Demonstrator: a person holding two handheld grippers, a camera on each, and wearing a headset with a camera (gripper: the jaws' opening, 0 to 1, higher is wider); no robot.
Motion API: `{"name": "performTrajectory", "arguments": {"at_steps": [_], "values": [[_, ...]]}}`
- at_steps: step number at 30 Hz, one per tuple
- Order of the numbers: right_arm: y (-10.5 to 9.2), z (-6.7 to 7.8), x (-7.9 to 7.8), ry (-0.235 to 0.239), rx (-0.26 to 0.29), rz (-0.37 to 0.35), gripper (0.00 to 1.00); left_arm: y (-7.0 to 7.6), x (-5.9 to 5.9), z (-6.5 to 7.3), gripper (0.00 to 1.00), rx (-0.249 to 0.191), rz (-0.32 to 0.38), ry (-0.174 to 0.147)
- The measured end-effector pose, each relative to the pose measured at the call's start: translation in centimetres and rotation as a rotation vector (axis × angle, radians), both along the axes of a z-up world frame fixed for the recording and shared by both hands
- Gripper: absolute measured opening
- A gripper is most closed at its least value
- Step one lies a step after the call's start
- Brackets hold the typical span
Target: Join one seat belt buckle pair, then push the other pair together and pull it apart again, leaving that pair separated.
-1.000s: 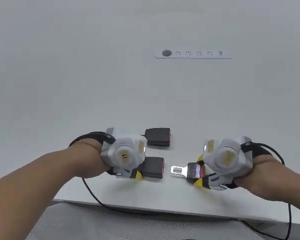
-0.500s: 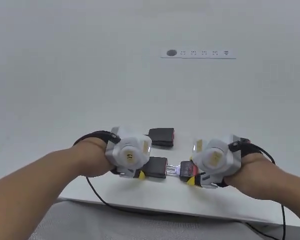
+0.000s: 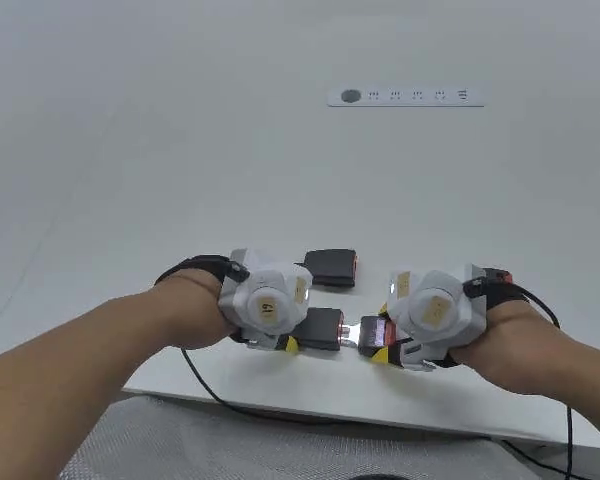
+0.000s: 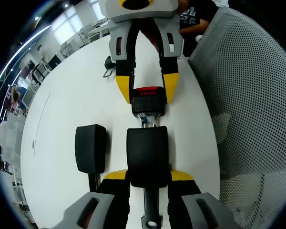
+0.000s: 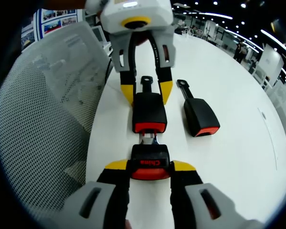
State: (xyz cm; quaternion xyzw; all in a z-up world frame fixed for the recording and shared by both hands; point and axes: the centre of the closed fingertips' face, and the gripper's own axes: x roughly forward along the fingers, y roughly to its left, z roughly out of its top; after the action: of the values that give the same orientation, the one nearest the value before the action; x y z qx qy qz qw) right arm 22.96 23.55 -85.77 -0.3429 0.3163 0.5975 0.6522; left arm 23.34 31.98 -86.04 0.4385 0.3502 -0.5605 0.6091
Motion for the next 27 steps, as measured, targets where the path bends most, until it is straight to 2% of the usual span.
{"name": "performTrajectory", "arguments": {"at_steps": [3, 14, 24, 26, 27], "values": [[0.2, 0.0, 0.0, -0.003, 0.002, 0.006, 0.31, 0.0, 0.0, 0.0, 0.30, 0.000, -0.011, -0.007], [1.9, 0.0, 0.0, 0.003, 0.016, -0.002, 0.30, -0.1, -0.1, 0.0, 0.29, -0.001, -0.005, -0.001], [1.7, 0.0, -0.2, 0.011, 0.011, -0.004, 0.31, -0.1, -0.1, -0.1, 0.29, 0.003, -0.012, -0.014], [1.5, -0.1, -0.2, 0.007, 0.006, 0.011, 0.31, 0.1, -0.1, -0.1, 0.29, -0.003, -0.012, -0.017], [1.4, 0.0, -0.2, 0.003, 0.011, 0.024, 0.31, 0.2, 0.0, 0.0, 0.29, -0.018, 0.002, -0.009]]}}
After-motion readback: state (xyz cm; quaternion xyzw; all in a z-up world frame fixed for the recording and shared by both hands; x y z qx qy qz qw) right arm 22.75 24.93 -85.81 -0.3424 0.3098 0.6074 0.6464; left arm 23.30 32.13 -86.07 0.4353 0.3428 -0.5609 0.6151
